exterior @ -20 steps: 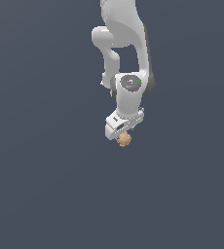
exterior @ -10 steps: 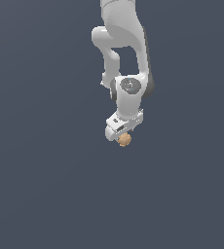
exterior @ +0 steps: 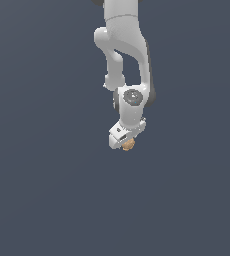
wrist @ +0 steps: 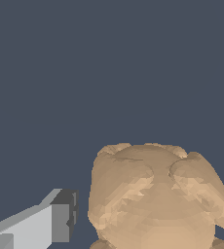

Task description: Pick up the object and move it to a goal position.

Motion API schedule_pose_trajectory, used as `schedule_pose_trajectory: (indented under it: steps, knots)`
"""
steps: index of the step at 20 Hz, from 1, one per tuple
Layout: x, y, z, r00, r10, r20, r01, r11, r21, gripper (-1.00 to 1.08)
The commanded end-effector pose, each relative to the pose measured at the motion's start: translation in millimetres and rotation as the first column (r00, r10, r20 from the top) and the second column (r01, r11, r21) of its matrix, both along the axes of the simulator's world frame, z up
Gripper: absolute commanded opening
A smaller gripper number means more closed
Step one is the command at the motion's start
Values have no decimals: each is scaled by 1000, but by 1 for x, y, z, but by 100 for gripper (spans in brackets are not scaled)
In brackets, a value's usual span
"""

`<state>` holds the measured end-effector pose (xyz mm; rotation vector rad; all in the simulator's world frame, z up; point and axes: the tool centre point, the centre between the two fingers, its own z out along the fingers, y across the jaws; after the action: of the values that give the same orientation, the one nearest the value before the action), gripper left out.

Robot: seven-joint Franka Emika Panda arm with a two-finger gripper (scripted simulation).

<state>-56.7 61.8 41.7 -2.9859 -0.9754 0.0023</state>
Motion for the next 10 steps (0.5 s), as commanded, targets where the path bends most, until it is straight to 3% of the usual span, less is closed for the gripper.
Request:
schedule_pose_trajectory:
  steps: [1,2,10]
  knots:
    - [1,0,-2,1000,0,1,0,1000,0,100]
    - [1,0,-2,1000,0,1,0,1000,0,-100]
    - [1,0,-2,1000,0,1,0,1000,0,-100]
